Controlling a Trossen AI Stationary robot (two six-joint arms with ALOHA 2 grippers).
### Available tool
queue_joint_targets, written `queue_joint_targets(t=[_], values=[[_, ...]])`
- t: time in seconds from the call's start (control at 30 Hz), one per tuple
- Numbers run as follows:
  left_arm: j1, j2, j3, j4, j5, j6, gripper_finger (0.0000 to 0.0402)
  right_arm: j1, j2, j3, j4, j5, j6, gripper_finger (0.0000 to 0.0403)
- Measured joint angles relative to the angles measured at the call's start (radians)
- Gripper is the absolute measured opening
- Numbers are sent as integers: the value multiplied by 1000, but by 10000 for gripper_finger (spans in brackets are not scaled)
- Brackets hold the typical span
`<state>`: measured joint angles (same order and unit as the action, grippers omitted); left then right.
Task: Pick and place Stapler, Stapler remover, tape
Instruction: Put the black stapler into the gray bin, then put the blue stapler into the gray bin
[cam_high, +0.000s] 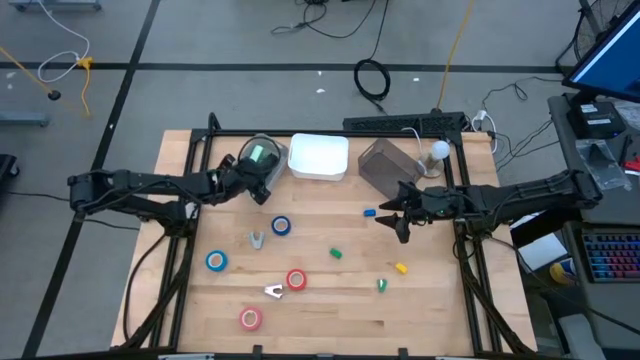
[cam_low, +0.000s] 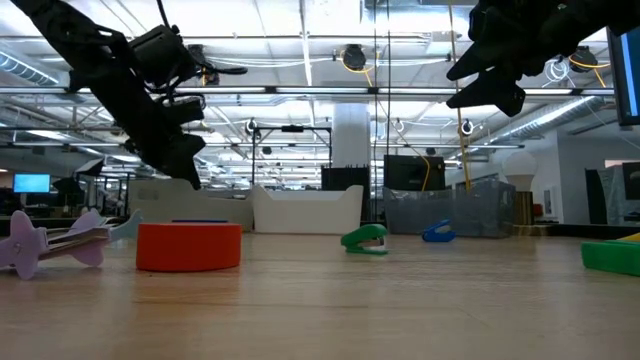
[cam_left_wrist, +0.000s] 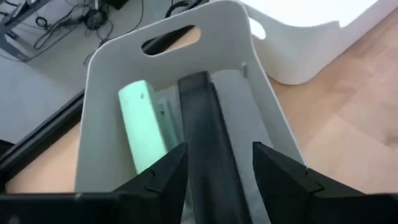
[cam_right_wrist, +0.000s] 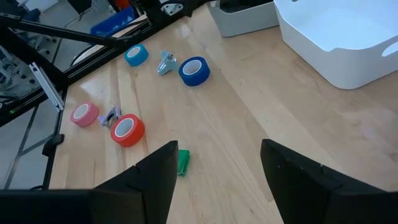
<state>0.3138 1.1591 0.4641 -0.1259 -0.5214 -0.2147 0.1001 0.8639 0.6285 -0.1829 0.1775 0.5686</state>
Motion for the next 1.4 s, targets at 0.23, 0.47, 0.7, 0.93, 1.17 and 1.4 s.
queue_joint_targets(t=[0.23, 0.47, 0.7, 0.93, 1.17, 1.4], values=[[0, -1, 0, 6, 34, 0, 150, 0, 0, 0, 0, 0, -2, 221], [0, -117, 63, -5, 30, -2, 127, 0, 0, 0, 0, 0, 24, 224], [-21, -311, 141, -147, 204, -133, 131, 0, 0, 0, -1, 1, 44, 224], [-51, -441, 141, -266, 353, -317, 133, 0, 0, 0, -1, 3, 38, 220], [-110, -474, 141, -306, 506, -292, 134, 0, 0, 0, -1, 3, -11, 224], [-206, -499, 79, -227, 463, -266, 134, 0, 0, 0, -1, 4, -12, 224]])
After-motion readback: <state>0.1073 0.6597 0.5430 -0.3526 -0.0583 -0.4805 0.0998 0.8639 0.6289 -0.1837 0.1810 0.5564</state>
